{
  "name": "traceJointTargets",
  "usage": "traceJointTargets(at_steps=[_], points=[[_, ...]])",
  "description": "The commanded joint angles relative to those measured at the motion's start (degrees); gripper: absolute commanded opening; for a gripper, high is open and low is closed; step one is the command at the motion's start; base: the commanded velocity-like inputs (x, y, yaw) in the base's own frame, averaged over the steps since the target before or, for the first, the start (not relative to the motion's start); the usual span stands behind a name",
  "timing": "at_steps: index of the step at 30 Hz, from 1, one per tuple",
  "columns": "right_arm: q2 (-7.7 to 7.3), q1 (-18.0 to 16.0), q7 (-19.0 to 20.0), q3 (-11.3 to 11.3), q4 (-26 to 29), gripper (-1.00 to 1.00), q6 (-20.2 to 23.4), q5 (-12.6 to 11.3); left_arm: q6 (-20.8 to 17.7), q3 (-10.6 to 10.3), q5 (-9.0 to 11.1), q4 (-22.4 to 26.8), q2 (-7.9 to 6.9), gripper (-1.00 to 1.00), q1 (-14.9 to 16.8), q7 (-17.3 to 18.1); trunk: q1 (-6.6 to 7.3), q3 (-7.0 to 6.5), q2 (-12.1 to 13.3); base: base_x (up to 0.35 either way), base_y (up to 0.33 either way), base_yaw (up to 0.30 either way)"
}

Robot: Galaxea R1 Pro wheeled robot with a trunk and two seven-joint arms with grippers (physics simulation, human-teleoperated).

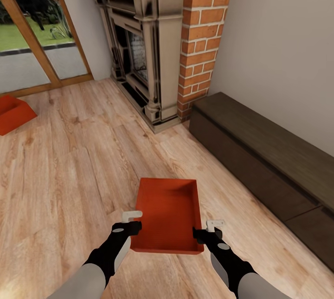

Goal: Move the two storage containers from the living room to the garage. In the garage, place one container on the floor and stack the other container on top of it (either order is fine).

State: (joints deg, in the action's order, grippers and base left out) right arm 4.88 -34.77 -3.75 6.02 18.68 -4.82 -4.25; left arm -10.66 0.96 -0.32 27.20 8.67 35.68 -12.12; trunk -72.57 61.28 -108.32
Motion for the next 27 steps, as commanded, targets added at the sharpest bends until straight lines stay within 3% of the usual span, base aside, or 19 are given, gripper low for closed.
traceJointTargets(at_steps=[1,10,15,18,27], points=[[-0.01,-0.04,-0.38,0.48,-0.05,1.00,-0.19,-0.43,-0.33,0.09,-0.08,0.11,0.03,1.00,0.00,-0.19,-0.22,0.22,-0.43,0.000,0.000,0.000],[-0.03,-0.04,-0.38,0.50,-0.05,1.00,-0.28,-0.45,-0.47,-0.37,-0.21,-0.01,-0.01,1.00,0.00,-0.19,-2.20,1.84,-4.04,0.000,0.000,0.000],[-0.04,-0.04,-0.38,0.64,-0.05,1.00,-0.37,-0.25,-0.47,-5.35,-1.88,-0.09,-0.13,1.00,0.00,-0.16,-3.29,2.73,-6.05,0.000,0.000,0.000],[-0.05,-0.04,-0.38,0.65,-0.05,1.00,-0.56,-0.24,-0.40,-6.60,-2.23,-0.07,-0.14,1.00,0.00,-0.17,-3.95,3.27,-7.25,0.000,0.000,0.000],[-0.05,-0.04,-0.38,0.54,-0.05,1.00,-0.64,-0.45,-0.33,-6.69,-2.00,-0.21,-0.40,1.00,0.00,0.46,-5.93,4.89,-10.86,0.000,0.000,0.000]])
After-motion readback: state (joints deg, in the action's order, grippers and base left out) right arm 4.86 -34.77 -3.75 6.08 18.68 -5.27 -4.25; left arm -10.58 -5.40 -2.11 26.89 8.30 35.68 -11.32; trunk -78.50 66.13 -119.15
